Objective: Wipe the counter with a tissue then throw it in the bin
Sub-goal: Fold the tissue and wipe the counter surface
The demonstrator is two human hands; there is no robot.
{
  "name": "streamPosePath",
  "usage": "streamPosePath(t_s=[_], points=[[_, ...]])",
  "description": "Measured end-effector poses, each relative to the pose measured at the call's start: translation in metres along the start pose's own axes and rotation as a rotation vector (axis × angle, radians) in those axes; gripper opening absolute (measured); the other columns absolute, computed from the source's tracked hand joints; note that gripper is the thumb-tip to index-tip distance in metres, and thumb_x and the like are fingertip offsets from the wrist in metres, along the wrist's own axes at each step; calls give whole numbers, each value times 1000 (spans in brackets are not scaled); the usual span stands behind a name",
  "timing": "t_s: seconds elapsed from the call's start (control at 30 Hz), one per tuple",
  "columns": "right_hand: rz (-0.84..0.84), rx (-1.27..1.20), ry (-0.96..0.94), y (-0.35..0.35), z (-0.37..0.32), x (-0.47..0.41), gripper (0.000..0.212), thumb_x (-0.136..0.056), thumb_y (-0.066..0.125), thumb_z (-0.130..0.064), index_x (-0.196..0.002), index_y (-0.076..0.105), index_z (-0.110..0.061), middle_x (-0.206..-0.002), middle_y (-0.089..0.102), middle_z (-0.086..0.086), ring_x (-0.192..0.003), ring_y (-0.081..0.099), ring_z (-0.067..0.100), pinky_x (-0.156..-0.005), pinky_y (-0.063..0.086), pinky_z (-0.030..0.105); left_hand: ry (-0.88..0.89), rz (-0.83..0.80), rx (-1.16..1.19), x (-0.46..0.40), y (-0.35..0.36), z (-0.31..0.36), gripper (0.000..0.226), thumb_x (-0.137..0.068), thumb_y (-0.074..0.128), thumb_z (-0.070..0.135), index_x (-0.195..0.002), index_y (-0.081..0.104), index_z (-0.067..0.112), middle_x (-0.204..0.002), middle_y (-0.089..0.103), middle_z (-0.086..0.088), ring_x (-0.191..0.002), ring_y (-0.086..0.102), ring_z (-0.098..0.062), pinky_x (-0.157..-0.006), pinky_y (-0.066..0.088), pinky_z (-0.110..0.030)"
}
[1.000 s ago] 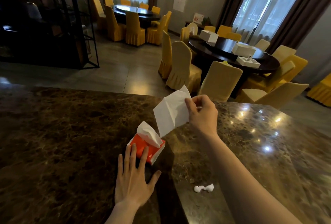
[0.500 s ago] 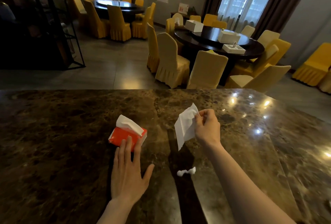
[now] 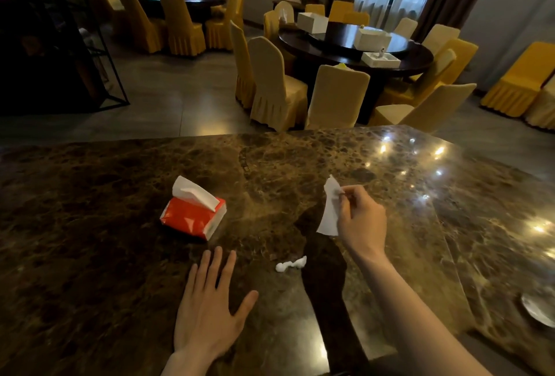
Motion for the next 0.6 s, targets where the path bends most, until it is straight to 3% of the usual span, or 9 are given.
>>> streamPosePath(t_s=[0.07,0.17,0.27,0.4,0.53,0.6], points=[[-30,37,-85,3,-4,12,10,-98,59,-17,-101,66,-23,-71,67,-9,-57,60,10,-49,48,35,-11,20,-3,0,0,0,96,-81,-6,89,-160,-13,34,-172,-14,2,-155,-23,-17,-126,-14,-39],[-109,92,-152,17,-9,36,7,-96,61,-20,-96,65,-25,-81,70,-6,-72,63,14,-57,49,35,-20,31,-4,-1,3,-2,96,-82,-4,89,-161,-11,35,-172,-13,2,-155,-23,-17,-126,-13,-40],[-248,154,-104,34,-6,65,8,-97,58,-25,-93,65,-25,-90,69,-4,-83,65,18,-67,54,40,-30,32,3,-2,6,-2,96,-82,-5,90,-161,-11,36,-172,-14,3,-154,-25,-16,-127,-11,-41],[-455,143,-48,51,-1,99,11,-100,54,-31,-96,64,-28,-97,65,-7,-91,61,15,-76,53,36,-33,34,-7,-3,10,-3,96,-81,-8,90,-161,-12,36,-171,-16,3,-154,-25,-17,-128,-10,-43],[-512,84,-51,54,-5,115,30,-101,44,-47,-117,64,-31,-118,68,-10,-109,58,10,-90,51,35,-24,57,10,-3,11,-2,97,-83,-2,90,-163,-2,34,-173,-9,1,-156,-19,-19,-128,-8,-43],[-484,124,-91,53,-4,113,43,-104,37,-48,-138,55,-29,-140,59,-6,-131,49,17,-103,43,37,-17,74,1,-2,11,-2,95,-86,1,88,-163,1,32,-173,-6,0,-157,-17,-20,-128,-7,-44]])
Point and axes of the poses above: each hand's wrist, its own x-axis away from the middle knuckle, its own y-axis out of the palm, z = x × y, the point moved 2 cm from there along -x, towards the middle knuckle
